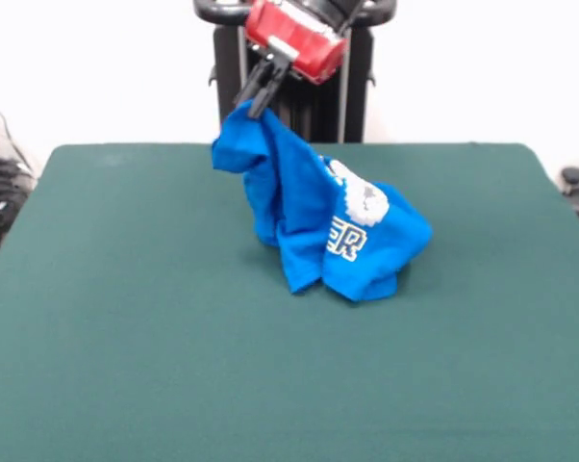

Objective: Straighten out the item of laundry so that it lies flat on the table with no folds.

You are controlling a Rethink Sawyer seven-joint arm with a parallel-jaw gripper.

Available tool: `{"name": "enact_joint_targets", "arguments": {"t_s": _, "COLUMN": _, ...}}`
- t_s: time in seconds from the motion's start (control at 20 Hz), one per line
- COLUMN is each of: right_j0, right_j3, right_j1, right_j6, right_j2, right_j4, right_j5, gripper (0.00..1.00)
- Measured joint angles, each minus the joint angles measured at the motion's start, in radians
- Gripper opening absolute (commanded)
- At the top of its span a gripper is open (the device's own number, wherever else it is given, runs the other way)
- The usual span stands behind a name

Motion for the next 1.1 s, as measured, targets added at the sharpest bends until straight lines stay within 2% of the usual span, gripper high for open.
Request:
{"name": "enact_joint_targets", "arguments": {"t_s": 0.3, "right_j0": 0.017, "right_j3": 0.036, "right_j1": 0.105, "right_j6": 0.0, "right_j2": -0.108, "right_j4": 0.038, "right_j5": -0.108, "gripper": 0.0}}
{"name": "enact_joint_targets", "arguments": {"t_s": 0.6, "right_j0": 0.079, "right_j3": 0.085, "right_j1": 0.297, "right_j6": 0.0, "right_j2": -0.258, "right_j4": 0.165, "right_j5": -0.25, "gripper": 0.0}}
{"name": "enact_joint_targets", "arguments": {"t_s": 0.95, "right_j0": 0.169, "right_j3": 0.161, "right_j1": 0.549, "right_j6": 0.0, "right_j2": -0.399, "right_j4": 0.42, "right_j5": -0.374, "gripper": 0.0}}
{"name": "enact_joint_targets", "arguments": {"t_s": 1.1, "right_j0": 0.2, "right_j3": 0.187, "right_j1": 0.617, "right_j6": 0.0, "right_j2": -0.424, "right_j4": 0.514, "right_j5": -0.381, "gripper": 0.0}}
